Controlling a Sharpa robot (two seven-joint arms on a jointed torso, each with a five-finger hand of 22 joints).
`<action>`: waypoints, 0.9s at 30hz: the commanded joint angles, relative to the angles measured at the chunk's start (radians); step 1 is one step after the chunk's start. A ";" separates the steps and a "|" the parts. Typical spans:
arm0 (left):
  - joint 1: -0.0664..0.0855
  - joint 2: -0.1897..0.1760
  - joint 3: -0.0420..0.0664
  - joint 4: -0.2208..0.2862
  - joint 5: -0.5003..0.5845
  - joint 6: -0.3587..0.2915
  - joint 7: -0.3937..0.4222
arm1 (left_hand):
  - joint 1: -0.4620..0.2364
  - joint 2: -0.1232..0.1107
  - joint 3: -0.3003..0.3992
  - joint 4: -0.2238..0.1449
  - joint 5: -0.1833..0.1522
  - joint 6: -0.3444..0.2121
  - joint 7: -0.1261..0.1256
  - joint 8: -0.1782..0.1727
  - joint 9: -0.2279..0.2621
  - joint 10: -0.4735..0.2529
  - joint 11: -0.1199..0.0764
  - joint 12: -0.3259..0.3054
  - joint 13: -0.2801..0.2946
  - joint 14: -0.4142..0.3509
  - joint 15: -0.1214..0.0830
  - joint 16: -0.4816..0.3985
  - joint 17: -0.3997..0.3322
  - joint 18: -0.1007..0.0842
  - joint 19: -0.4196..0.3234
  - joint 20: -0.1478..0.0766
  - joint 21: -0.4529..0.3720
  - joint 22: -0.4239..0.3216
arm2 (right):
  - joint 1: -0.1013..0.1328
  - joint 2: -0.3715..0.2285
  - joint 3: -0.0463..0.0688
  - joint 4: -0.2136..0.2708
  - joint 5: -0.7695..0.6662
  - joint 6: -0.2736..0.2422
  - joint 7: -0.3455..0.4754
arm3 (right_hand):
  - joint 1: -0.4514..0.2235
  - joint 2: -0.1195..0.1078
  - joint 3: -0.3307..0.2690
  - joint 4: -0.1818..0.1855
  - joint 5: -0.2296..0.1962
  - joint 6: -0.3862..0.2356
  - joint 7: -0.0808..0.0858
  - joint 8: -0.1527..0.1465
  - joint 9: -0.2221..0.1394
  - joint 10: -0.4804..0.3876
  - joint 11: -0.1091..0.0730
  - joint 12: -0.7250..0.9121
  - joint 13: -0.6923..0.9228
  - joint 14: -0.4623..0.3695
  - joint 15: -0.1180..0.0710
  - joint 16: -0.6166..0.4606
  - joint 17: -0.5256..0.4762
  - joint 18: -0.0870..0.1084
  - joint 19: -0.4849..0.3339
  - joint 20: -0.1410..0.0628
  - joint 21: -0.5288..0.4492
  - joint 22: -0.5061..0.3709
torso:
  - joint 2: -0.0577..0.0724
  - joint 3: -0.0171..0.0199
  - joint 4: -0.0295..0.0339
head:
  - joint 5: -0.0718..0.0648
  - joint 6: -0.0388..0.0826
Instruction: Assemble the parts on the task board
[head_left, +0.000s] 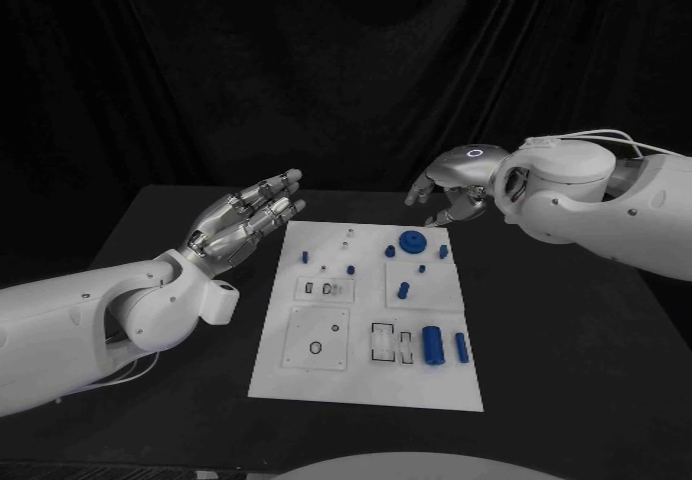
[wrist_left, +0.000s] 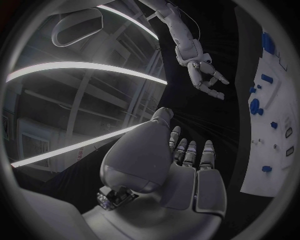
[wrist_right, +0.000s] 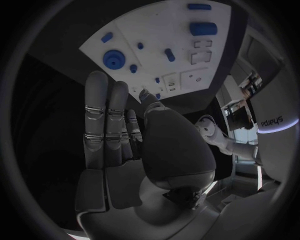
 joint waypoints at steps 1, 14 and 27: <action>0.003 0.003 0.001 -0.001 -0.008 0.024 0.044 | 0.003 -0.007 0.005 0.000 0.004 -0.001 -0.002 -0.001 0.000 -0.005 0.000 -0.003 -0.001 -0.007 0.003 -0.004 -0.001 0.011 -0.002 0.008 0.001 0.000 | -0.012 0.000 0.000 0.001 -0.219 -0.068 -0.037 | -0.006 0.010 0.007 -0.018 0.009 0.000 -0.002 -0.012 -0.002 -0.005 -0.003 -0.034 -0.002 0.020 -0.008 0.057 0.022 -0.020 0.009 -0.008 0.086 0.094 | 0.036 -0.0129 0.0385 | -0.032 0.016; 0.004 0.018 0.001 -0.016 -0.008 0.053 0.037 | 0.006 -0.002 0.013 -0.001 0.008 0.010 0.002 0.003 0.001 -0.007 0.004 0.002 0.000 -0.007 0.006 -0.003 -0.001 0.011 -0.002 0.008 0.001 0.000 | -0.064 0.013 0.000 -0.024 -0.245 -0.132 0.000 | 0.019 0.022 0.045 -0.084 0.097 0.049 0.005 -0.004 0.012 0.025 -0.014 -0.064 0.004 0.002 -0.013 0.201 0.140 -0.030 -0.042 -0.008 0.225 0.259 | 0.078 -0.0312 0.0648 | -0.066 0.048; 0.003 0.022 0.001 -0.018 -0.008 0.064 0.028 | 0.009 0.001 0.022 -0.002 0.009 0.028 0.010 0.010 0.004 -0.008 0.013 0.008 0.001 -0.007 0.010 -0.001 0.000 0.011 -0.001 0.013 0.002 0.000 | -0.124 0.044 0.000 -0.077 -0.246 -0.141 0.029 | -0.004 0.015 0.043 -0.088 0.035 0.054 0.015 -0.006 0.028 0.047 -0.016 -0.057 0.008 -0.008 -0.014 0.238 0.169 -0.032 -0.066 -0.007 0.262 0.307 | 0.081 -0.0371 0.0727 | -0.073 0.029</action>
